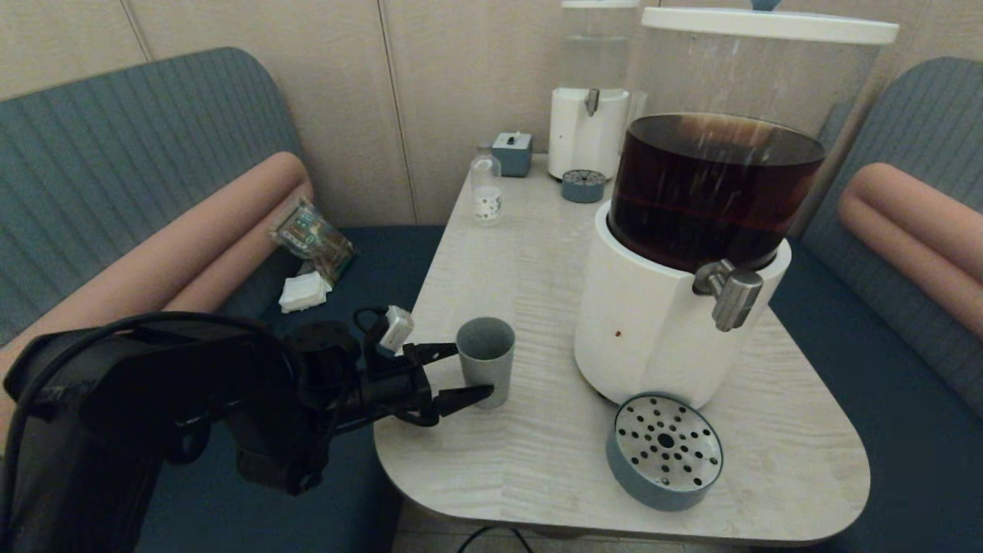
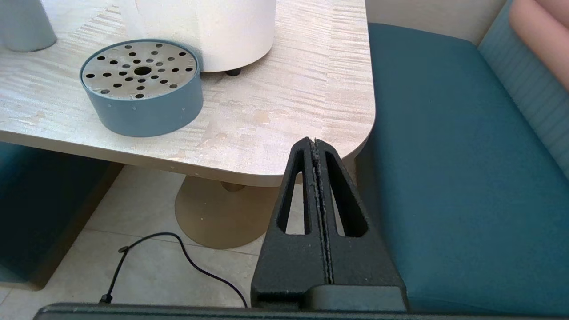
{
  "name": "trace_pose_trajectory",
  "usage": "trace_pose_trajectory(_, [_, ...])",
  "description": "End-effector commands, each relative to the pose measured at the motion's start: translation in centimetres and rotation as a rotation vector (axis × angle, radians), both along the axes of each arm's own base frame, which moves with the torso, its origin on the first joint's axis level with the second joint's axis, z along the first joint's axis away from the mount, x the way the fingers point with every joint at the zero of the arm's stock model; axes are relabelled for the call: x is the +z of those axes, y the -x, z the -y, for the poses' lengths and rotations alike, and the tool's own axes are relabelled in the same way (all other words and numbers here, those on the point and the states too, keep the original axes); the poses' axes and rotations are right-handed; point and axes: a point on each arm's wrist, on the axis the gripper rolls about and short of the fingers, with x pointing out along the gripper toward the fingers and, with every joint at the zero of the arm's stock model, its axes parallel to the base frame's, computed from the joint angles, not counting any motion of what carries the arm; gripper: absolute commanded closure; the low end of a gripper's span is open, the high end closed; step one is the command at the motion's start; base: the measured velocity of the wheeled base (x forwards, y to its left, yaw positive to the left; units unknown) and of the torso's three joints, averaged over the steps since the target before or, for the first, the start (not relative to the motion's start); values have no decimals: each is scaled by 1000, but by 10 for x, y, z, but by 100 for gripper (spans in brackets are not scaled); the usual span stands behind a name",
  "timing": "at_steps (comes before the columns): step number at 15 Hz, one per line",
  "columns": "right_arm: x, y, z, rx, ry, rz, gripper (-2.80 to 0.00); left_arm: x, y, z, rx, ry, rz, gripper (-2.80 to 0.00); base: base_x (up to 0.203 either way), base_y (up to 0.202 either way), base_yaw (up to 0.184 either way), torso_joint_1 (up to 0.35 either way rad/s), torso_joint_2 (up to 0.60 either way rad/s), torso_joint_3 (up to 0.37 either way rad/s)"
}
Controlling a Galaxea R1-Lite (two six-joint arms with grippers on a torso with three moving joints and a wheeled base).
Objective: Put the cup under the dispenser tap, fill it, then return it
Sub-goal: Pick up the cup
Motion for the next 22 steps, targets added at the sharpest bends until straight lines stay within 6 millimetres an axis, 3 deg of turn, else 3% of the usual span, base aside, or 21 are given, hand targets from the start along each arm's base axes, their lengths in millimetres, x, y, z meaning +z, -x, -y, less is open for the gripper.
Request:
trace_pose_trajectory(1, [0, 0, 0, 0, 1, 1, 0, 0, 0, 10, -25, 5, 12, -280, 0, 0, 0, 0, 0, 0])
trace_pose_trajectory(6, [0, 0, 0, 0, 1, 1, 0, 8, -9, 24, -1, 31, 52, -280, 0, 0, 0, 0, 0, 0])
trace_pose_trajectory(12, [0, 0, 0, 0, 1, 0, 0, 8, -10, 26, 15, 32, 55, -280, 0, 0, 0, 0, 0, 0])
trace_pose_trajectory(13, [0, 0, 0, 0, 1, 1, 0, 7, -10, 26, 14, 31, 52, 0, 0, 0, 0, 0, 0, 0])
trace_pose_trajectory(19, [0, 0, 0, 0, 1, -1, 0, 10, -5, 26, 11, 29, 48, 0, 0, 0, 0, 0, 0, 0])
trace_pose_trajectory(22, [0, 0, 0, 0, 1, 1, 0, 32, 14, 27, 0, 33, 59, 0, 0, 0, 0, 0, 0, 0])
